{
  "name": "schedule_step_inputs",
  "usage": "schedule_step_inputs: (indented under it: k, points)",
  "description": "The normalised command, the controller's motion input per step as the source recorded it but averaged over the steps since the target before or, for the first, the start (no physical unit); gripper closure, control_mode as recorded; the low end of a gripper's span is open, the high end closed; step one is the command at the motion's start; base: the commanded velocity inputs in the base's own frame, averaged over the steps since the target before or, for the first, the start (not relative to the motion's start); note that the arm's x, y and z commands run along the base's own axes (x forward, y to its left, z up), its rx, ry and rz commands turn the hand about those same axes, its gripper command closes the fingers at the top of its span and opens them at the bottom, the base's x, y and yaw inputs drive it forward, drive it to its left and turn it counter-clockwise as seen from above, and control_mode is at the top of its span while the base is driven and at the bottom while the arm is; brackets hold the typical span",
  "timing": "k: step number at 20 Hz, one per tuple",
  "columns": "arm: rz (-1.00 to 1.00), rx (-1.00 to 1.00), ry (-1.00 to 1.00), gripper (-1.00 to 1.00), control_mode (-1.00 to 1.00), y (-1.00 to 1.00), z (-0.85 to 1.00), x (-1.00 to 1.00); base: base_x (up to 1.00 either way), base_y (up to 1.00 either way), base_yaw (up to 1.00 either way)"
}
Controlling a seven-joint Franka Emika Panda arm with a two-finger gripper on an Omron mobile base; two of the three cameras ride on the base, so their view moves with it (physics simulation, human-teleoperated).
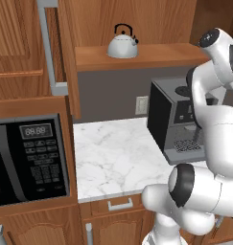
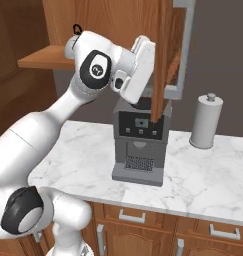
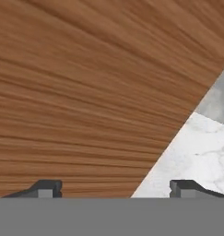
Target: Open the cabinet, pick the kettle from the cabinet, and place it in the sink.
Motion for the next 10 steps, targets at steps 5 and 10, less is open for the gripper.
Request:
schedule_step_inputs:
  k: [5, 10]
  points:
    - [-0.10, 0.00, 0.00, -1.00, -1.00, -0.58, -0.03, -0.10, 0.00, 0.00, 0.00]
    - [-0.02, 0.00, 0.00, -1.00, -1.00, -0.34, -0.04, -0.07, 0.00, 0.00, 0.00]
